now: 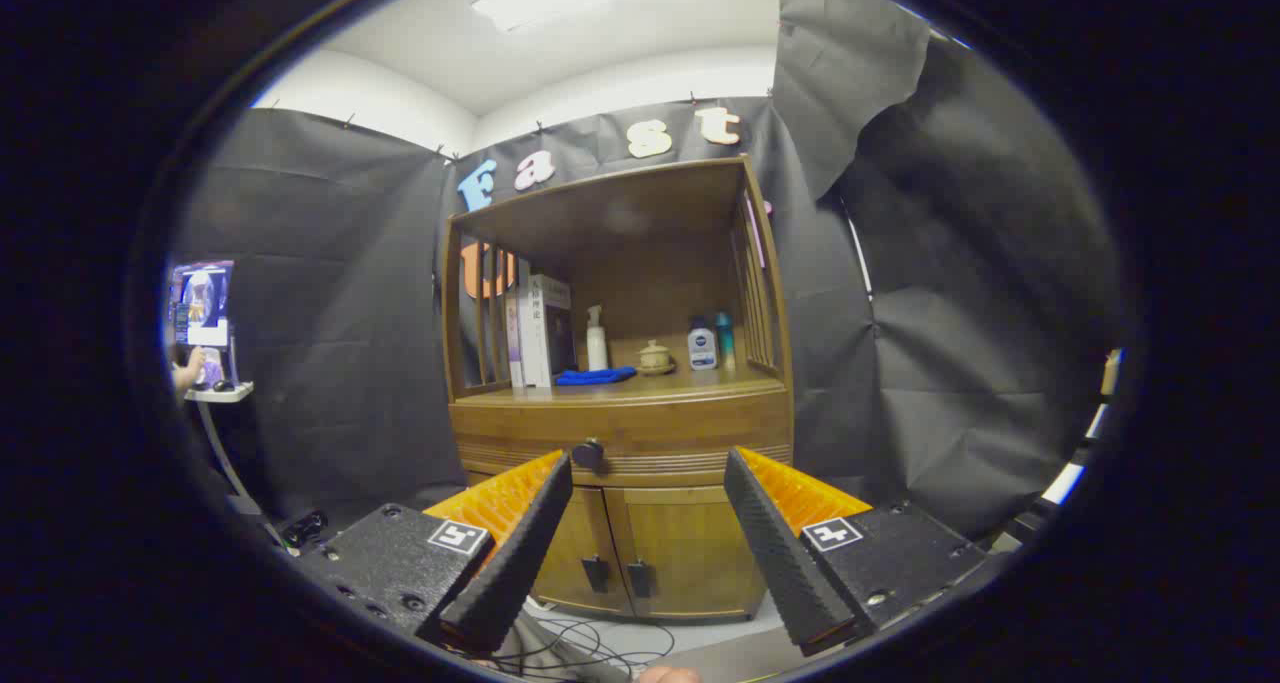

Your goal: Pull open the drawer, take out the items inside it, and place them on the countertop above the cabinet.

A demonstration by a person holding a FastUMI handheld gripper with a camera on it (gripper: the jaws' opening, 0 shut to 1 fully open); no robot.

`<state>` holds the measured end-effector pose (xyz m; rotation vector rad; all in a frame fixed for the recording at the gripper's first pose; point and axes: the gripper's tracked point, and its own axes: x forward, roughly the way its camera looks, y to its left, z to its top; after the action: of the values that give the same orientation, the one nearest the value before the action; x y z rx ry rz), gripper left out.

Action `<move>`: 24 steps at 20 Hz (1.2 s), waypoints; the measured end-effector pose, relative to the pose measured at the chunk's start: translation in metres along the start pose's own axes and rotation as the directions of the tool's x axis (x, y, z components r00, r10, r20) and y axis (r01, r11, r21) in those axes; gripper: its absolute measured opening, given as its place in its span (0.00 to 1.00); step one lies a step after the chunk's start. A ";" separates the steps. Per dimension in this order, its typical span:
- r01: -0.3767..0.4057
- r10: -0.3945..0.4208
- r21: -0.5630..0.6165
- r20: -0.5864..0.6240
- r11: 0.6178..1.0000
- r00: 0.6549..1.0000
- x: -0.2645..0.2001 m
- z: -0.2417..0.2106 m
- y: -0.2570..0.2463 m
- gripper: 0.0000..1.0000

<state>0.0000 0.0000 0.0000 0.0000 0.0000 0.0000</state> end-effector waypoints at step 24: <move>-0.031 0.030 -0.040 -0.028 0.999 0.999 0.002 -0.009 0.008 0.99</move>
<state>0.0019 0.0077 -0.0089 -0.0408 0.0272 0.0306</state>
